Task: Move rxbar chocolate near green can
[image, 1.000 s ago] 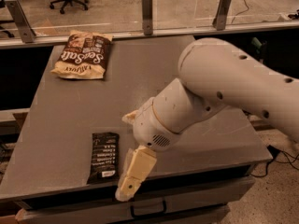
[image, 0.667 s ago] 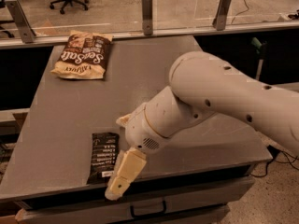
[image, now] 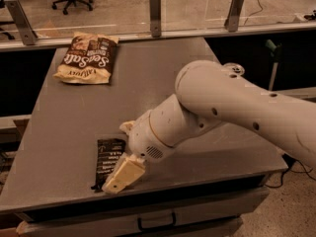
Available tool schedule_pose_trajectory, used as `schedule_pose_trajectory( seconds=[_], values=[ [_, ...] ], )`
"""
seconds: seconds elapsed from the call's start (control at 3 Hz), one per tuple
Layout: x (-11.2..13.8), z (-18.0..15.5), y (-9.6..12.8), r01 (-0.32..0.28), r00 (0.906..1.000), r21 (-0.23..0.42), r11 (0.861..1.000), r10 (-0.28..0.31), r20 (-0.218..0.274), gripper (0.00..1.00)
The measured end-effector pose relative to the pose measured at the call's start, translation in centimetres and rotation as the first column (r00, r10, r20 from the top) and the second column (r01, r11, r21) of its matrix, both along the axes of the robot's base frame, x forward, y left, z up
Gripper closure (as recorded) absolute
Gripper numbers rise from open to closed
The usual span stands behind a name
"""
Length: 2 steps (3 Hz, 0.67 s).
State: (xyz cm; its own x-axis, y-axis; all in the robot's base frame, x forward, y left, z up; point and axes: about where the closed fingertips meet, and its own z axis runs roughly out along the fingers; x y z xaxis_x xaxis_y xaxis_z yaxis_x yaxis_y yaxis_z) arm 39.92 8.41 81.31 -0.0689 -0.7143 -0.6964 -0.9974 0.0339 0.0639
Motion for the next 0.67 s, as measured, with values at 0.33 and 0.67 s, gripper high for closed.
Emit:
schedule_pose_trajectory(
  seconds=[0.33, 0.67],
  values=[
    [0.00, 0.31, 0.00, 0.000, 1.0000, 0.000, 1.000, 0.000, 0.000, 0.64],
    [-0.01, 0.57, 0.00, 0.000, 1.0000, 0.000, 1.000, 0.000, 0.000, 0.87]
  ],
)
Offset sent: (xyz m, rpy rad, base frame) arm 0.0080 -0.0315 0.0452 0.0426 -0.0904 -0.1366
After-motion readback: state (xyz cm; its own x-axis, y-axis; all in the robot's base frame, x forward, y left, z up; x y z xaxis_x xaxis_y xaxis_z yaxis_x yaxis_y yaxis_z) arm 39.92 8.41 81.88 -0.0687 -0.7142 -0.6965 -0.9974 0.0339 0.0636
